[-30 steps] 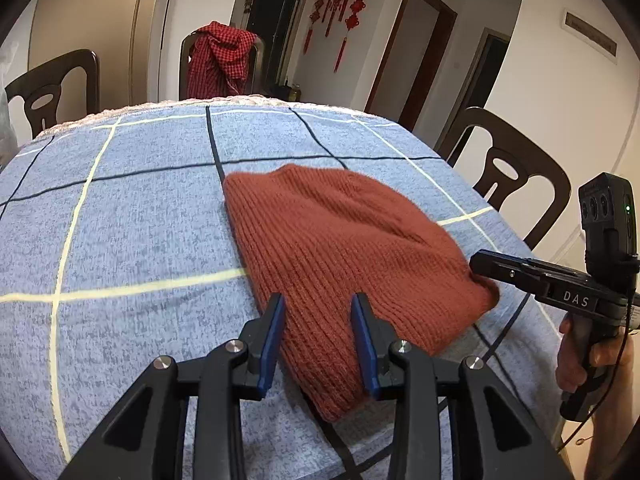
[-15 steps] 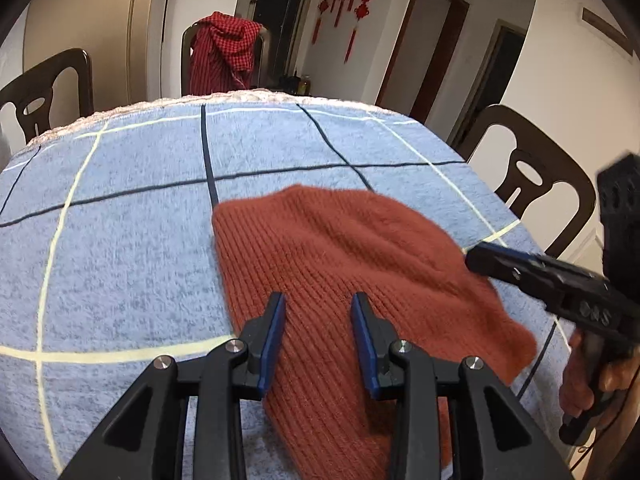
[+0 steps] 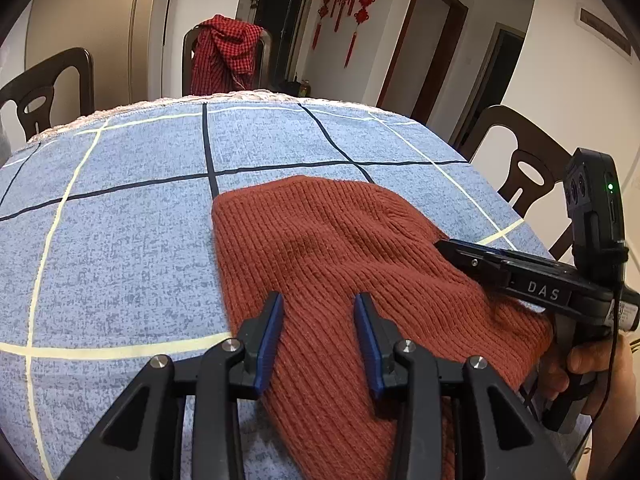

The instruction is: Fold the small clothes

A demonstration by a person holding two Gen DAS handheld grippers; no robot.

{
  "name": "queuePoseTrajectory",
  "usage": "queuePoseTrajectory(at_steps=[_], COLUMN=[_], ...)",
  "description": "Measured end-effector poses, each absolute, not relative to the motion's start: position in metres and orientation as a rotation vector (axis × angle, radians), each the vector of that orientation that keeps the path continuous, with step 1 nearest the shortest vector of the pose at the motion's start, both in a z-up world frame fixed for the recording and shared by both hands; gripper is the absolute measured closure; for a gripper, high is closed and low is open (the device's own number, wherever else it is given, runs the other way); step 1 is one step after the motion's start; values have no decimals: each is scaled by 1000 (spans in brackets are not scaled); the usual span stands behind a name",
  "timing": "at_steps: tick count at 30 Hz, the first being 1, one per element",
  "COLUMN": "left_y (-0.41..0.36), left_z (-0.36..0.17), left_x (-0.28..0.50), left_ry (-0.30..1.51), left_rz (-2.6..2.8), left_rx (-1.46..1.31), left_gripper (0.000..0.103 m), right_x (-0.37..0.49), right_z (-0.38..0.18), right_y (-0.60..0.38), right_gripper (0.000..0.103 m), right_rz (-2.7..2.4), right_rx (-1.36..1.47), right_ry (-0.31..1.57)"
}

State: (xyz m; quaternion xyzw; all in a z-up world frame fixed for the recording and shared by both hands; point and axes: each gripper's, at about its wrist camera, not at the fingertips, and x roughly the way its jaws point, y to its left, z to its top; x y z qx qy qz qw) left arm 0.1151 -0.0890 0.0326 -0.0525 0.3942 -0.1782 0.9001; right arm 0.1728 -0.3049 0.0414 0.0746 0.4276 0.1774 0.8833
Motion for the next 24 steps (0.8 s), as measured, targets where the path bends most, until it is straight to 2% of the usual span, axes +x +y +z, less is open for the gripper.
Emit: queuePoseTrajectory(at_steps=[3, 11, 13, 16, 24], left_y=[-85, -70, -70, -75, -73], left_z=[40, 63, 61, 49, 34], left_x=[111, 57, 46, 41, 43], left_ry=[824, 770, 776, 811, 830], left_rz=[-371, -433, -451, -436, -413], left_rx=[-119, -138, -140, -122, -129], left_gripper=[63, 64, 64, 64, 61], right_x=[170, 96, 79, 73, 79], right_z=[50, 84, 82, 69, 50], right_y=[-311, -307, -304, -304, -313], right_gripper=[80, 80, 81, 88, 89], right_rz=[359, 434, 439, 410, 379], right_rx=[189, 77, 48, 24, 28], right_ry=[918, 816, 815, 846, 882])
